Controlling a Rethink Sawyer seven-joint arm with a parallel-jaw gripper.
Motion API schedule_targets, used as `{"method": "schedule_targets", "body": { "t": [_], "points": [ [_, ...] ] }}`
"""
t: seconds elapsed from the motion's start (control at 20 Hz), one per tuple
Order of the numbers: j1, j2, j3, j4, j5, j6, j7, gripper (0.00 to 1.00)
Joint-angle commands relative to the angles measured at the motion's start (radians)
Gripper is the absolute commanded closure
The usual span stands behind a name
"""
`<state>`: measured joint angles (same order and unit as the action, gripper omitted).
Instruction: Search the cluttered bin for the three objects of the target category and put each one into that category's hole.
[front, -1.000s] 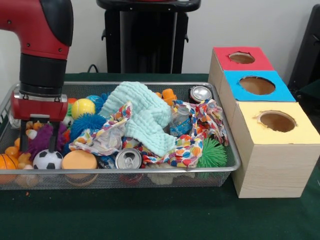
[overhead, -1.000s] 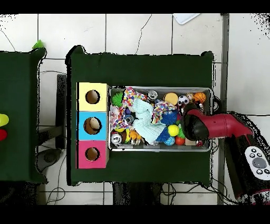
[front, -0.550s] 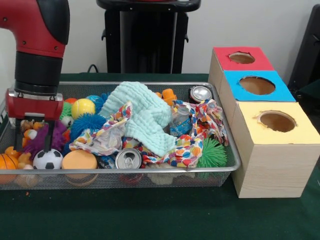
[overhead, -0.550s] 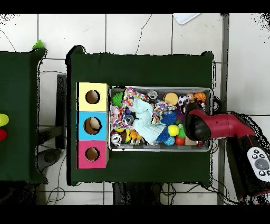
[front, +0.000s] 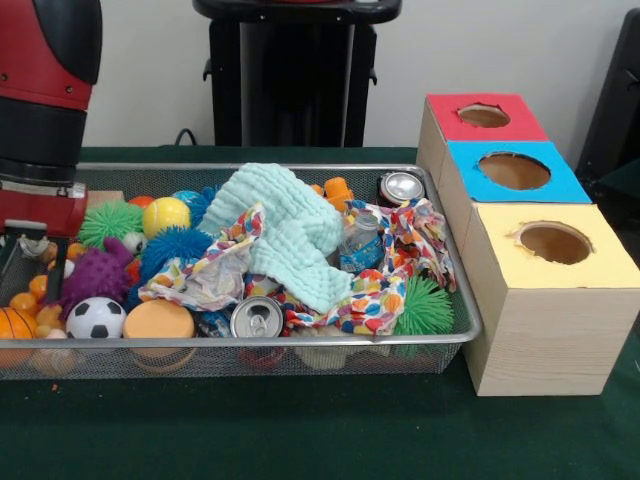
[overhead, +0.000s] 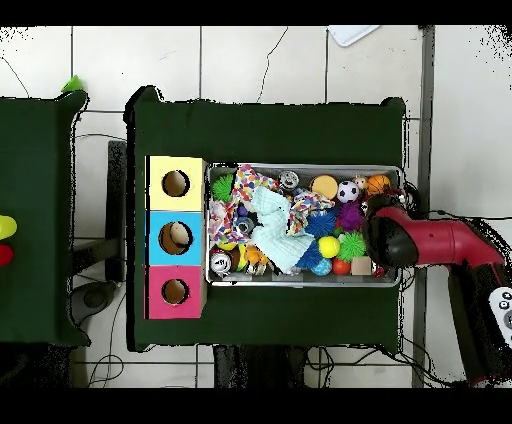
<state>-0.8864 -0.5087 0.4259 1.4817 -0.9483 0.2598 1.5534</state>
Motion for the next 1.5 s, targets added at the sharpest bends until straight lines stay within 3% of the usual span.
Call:
{"method": "schedule_targets", "body": {
  "t": [0.05,0.25,1.15,1.3,1.5],
  "points": [
    [-0.017,0.049,0.074,-0.044,-0.028,0.074,-0.160,0.00],
    [0.010,0.098,0.040,-0.072,-0.059,0.036,-0.107,0.00],
    [0.129,0.170,-0.127,-0.120,-0.090,-0.055,0.053,0.00],
    [0.129,0.209,-0.138,-0.147,-0.094,-0.084,0.048,0.00],
    [0.143,0.205,-0.154,-0.146,-0.081,-0.090,0.040,0.00]
  ]
}}
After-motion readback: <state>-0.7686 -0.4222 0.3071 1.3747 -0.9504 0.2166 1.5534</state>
